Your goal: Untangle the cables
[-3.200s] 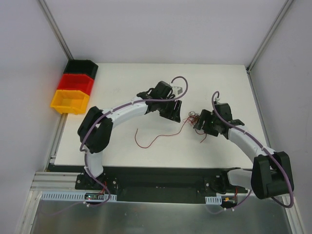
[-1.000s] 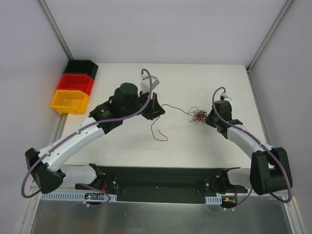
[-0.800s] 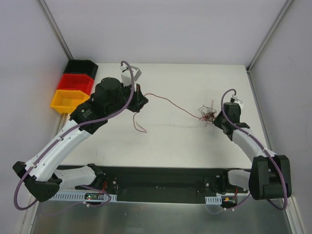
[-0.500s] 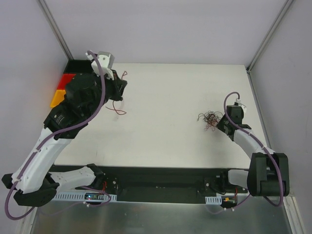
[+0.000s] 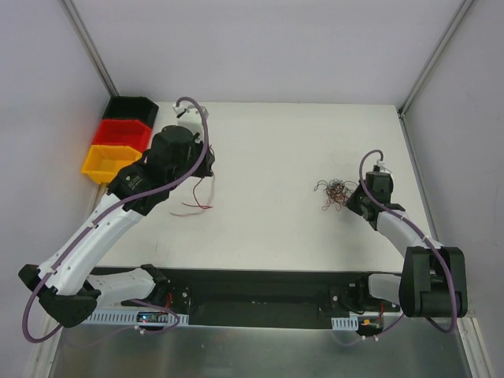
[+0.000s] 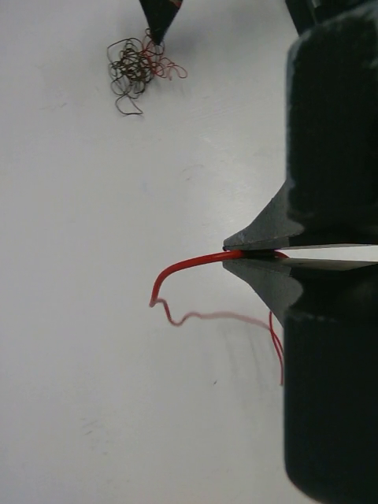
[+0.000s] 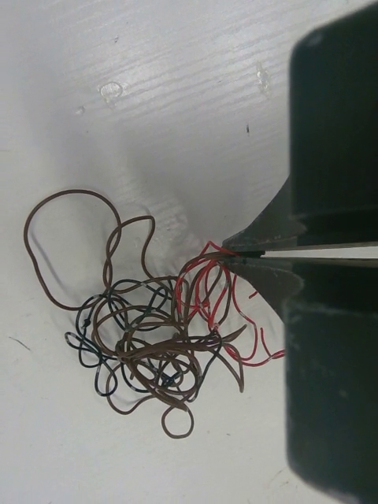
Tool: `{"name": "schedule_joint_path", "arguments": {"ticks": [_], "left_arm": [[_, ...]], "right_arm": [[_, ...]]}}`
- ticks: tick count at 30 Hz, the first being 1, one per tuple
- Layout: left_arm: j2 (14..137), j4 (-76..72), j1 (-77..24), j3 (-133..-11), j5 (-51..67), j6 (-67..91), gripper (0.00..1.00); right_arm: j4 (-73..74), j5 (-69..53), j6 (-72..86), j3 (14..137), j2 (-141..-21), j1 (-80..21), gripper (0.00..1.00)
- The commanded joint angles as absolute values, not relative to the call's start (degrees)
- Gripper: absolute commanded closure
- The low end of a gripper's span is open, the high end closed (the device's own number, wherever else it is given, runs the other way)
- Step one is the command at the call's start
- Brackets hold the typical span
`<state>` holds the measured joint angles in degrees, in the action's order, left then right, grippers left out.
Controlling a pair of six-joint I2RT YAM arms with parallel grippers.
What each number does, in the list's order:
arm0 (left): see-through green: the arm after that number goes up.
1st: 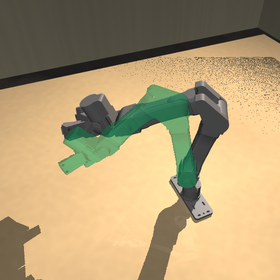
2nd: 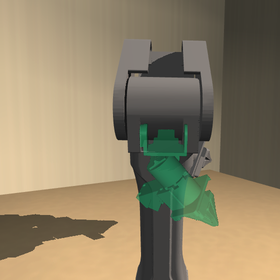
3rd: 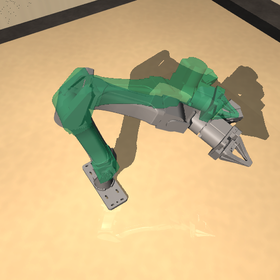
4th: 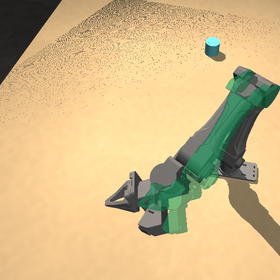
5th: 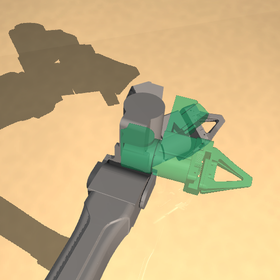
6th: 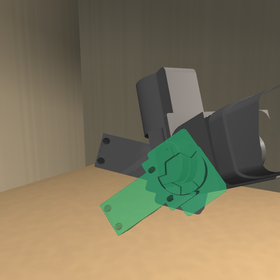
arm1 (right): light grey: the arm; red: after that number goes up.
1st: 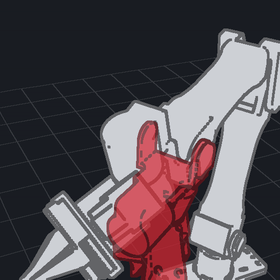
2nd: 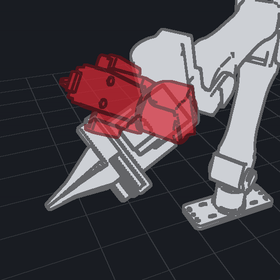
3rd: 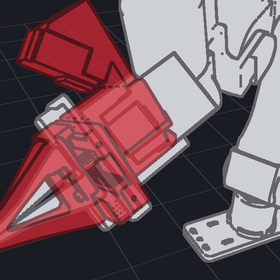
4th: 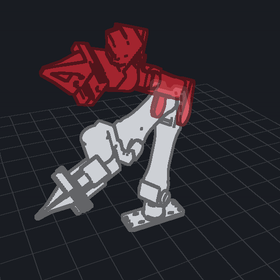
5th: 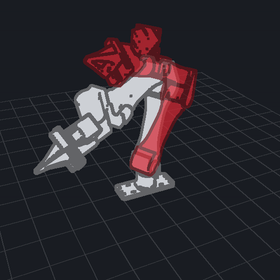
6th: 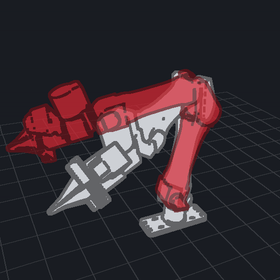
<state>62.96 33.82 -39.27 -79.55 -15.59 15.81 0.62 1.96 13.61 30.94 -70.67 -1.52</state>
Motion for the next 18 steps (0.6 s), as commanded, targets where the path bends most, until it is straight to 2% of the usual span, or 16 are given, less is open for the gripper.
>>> {"name": "schedule_joint_path", "arguments": {"ticks": [1,5,7,9,13,16,18], "left_arm": [[62.0,33.8,-39.1,-77.5,-9.7,19.3,1.0],[59.6,33.8,-39.1,-74.1,-8.2,19.2,1.0],[58.2,33.7,-39.1,-73.1,-6.0,19.0,1.0],[57.8,33.4,-39.1,-72.8,-2.8,18.4,1.0],[58.6,32.8,-39.1,-73.2,3.1,17.5,1.0],[60.3,32.5,-39.1,-73.1,6.8,17.2,1.0],[61.7,31.6,-39.1,-72.5,8.2,17.0,1.0]], "right_arm": [[-2.7,-1.4,12.7,30.6,-69.6,-1.2,1.0],[-3.0,-3.2,12.3,31.3,-70.8,-1.3,0.99],[-1.1,-1.9,11.8,31.8,-70.2,-1.5,0.91],[1.7,1.5,11.3,32.4,-68.7,-1.9,0.79],[4.6,3.7,10.5,33.3,-65.2,-4.1,0.49],[10.0,7.2,9.1,36.3,-62.1,-7.6,0.34],[12.8,9.8,8.1,37.4,-59.6,-10.5,0.28]]}}
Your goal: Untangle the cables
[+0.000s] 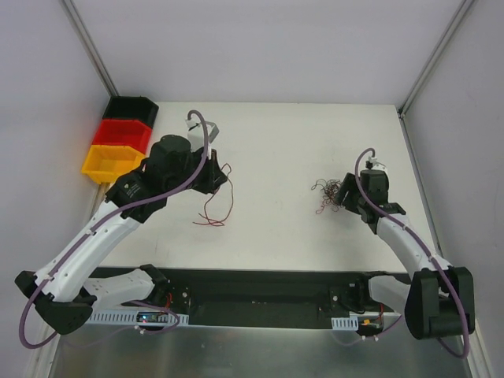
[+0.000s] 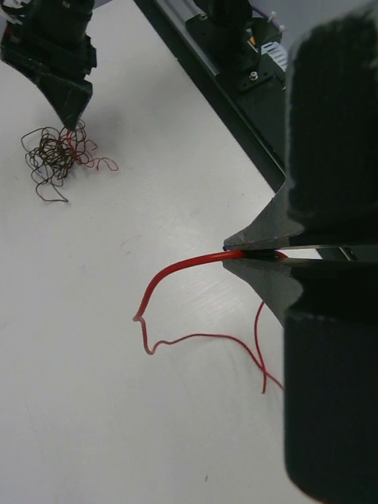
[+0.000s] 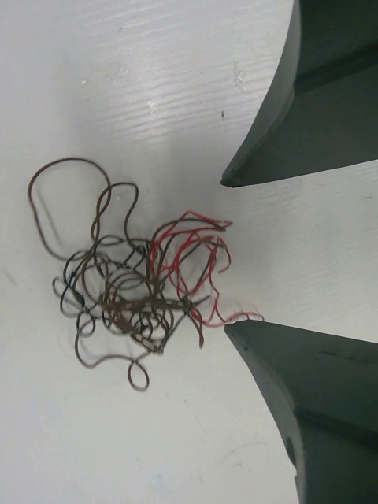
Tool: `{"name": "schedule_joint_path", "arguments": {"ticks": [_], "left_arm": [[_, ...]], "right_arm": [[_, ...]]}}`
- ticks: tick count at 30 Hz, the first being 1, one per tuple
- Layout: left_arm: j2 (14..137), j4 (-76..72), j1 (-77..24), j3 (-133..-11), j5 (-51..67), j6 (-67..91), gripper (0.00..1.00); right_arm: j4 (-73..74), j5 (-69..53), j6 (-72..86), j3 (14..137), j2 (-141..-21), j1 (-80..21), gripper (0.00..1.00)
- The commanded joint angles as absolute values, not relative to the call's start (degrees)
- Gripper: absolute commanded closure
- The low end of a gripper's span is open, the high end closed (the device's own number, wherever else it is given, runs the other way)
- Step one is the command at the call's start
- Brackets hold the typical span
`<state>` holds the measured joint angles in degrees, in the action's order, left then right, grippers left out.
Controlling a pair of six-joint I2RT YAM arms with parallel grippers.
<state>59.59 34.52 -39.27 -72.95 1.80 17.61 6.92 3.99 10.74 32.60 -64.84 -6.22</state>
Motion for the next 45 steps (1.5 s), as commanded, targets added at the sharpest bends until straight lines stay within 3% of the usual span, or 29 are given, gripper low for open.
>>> {"name": "schedule_joint_path", "arguments": {"ticks": [1,14,18,24,28,30,31,36,43,45], "left_arm": [[62.8,30.9,-39.1,-72.5,8.6,17.0,1.0],[91.8,30.9,-39.1,-86.2,13.4,11.6,0.99],[99.6,33.8,-38.9,-91.7,10.2,10.5,0.87],[100.1,34.7,-38.9,-91.7,10.7,11.2,0.45],[95.6,34.7,-38.9,-86.2,11.3,10.2,0.26],[94.1,34.7,-38.9,-83.0,12.3,9.1,0.1],[93.7,34.7,-38.9,-81.3,12.7,8.9,0.08],[95.6,34.5,-38.9,-78.6,11.3,8.6,0.15],[98.4,34.0,-39.5,-78.8,5.1,11.4,0.15],[98.8,34.1,-39.9,-78.2,3.2,11.6,0.2]], "right_arm": [[13.5,10.0,7.9,37.9,-58.4,-11.3,0.26],[9.5,4.0,6.4,35.7,-61.9,-16.1,0.24],[7.5,4.1,5.8,34.9,-64.1,-16.3,0.24],[4.2,4.2,4.9,33.1,-64.6,-16.3,0.24],[2.5,3.5,4.8,31.9,-64.1,-16.3,0.24],[2.2,3.3,4.7,31.6,-63.6,-16.2,0.24],[2.1,3.3,4.7,31.4,-63.5,-16.3,0.24],[1.2,2.5,4.8,30.6,-63.5,-16.3,0.24],[0.8,2.9,4.7,29.7,-63.2,-16.3,0.24],[0.9,2.9,4.8,29.8,-63.1,-16.3,0.24]]}}
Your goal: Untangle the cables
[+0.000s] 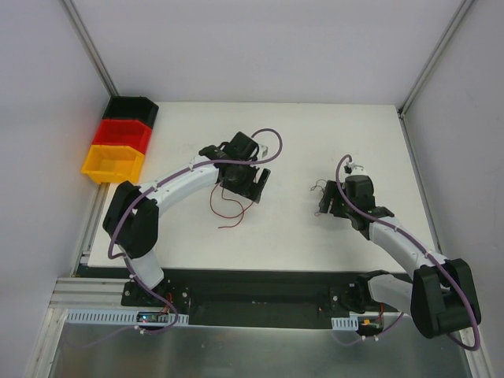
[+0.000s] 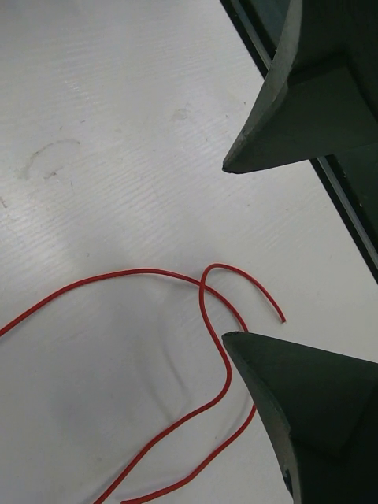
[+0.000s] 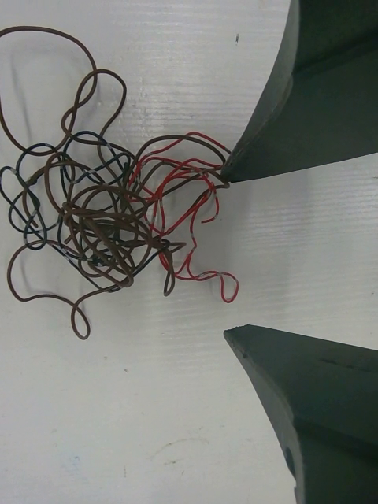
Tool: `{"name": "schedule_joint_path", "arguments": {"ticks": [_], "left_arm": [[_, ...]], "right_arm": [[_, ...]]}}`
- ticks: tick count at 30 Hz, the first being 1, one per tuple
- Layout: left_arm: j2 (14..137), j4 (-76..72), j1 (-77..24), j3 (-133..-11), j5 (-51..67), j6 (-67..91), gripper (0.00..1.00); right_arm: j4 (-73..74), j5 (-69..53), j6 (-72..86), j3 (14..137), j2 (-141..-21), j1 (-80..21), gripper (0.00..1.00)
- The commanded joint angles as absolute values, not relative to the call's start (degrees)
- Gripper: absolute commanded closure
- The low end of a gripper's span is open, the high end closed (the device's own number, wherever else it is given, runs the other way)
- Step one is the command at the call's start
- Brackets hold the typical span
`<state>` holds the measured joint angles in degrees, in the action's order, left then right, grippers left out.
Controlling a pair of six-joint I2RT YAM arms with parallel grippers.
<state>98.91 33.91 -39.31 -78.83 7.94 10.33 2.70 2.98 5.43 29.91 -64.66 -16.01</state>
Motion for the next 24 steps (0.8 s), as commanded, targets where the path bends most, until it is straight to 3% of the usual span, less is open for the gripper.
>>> {"name": "schedule_joint_path", "arguments": {"ticks": [1,3,10,15,18,21,24], "left_arm": [[99.3,34.3,-40.0,-78.1,2.3,11.9,0.24],[100.5,34.7,-40.2,-78.2,1.6,12.7,0.35],[103.0,35.6,-41.8,-77.1,-2.1,19.6,0.47],[100.7,33.5,-44.0,-72.4,-4.1,22.7,0.4],[101.1,32.1,-43.9,-71.7,-2.8,23.0,0.47],[103.0,31.4,-43.7,-72.8,-1.3,22.9,0.48],[104.9,30.7,-42.6,-74.3,-0.4,22.2,0.39]], "right_arm": [[0.9,2.6,4.7,29.8,-63.1,-16.3,0.24],[0.7,2.1,4.9,29.9,-63.2,-16.3,0.24],[0.8,2.3,4.9,29.8,-63.5,-16.3,0.24],[1.1,2.9,4.9,30.0,-63.6,-16.2,0.24],[1.1,2.6,4.9,30.1,-63.6,-16.3,0.24],[1.3,2.7,4.9,30.1,-64.0,-16.2,0.24],[1.3,2.9,4.9,30.1,-63.9,-16.3,0.24]]}}
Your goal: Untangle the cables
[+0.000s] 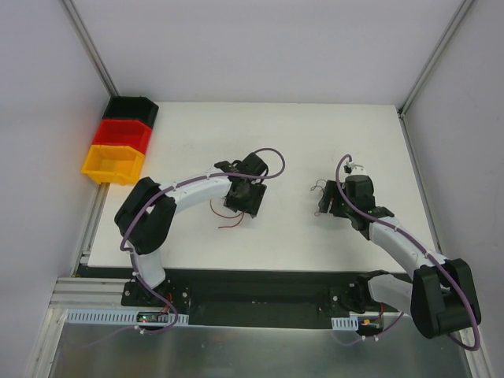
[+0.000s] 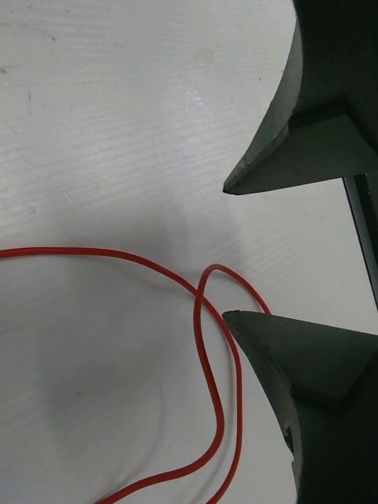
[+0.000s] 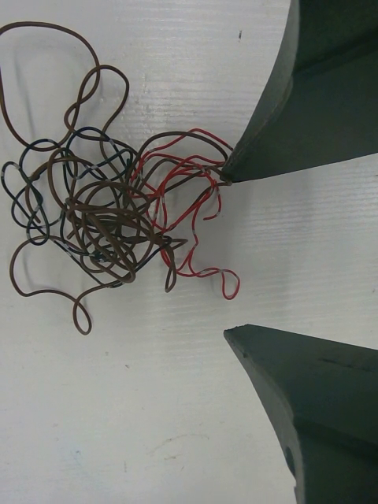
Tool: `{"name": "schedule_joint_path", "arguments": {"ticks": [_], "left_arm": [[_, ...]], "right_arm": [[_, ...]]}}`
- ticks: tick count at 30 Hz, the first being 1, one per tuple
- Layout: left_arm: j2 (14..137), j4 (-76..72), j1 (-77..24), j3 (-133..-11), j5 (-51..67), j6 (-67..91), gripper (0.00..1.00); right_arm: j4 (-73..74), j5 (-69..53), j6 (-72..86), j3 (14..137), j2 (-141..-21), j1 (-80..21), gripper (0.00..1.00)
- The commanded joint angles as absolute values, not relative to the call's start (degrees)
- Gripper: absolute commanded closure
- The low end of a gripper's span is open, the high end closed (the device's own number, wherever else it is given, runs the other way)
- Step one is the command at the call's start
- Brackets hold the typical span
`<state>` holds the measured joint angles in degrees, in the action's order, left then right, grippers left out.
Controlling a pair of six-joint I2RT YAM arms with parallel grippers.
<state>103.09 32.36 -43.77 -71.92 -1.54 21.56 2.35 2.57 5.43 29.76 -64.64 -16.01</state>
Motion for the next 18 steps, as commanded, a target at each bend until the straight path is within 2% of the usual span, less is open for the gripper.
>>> {"name": "schedule_joint_path", "arguments": {"ticks": [1,5,12,18], "left_arm": [[105.7,30.0,-41.9,-74.5,-0.1,21.9,0.39],[108.6,29.3,-40.3,-76.5,4.2,21.5,0.46],[111.2,28.2,-40.3,-77.6,2.8,20.5,0.66],[112.2,28.2,-40.3,-75.9,1.8,20.9,0.93]], "right_arm": [[1.3,2.9,4.9,30.1,-63.9,-16.3,0.24],[1.5,2.9,4.9,30.1,-64.0,-16.2,0.24],[1.4,2.6,4.9,30.3,-64.3,-16.3,0.24],[1.4,2.3,5.0,30.6,-65.2,-16.3,0.24]]}}
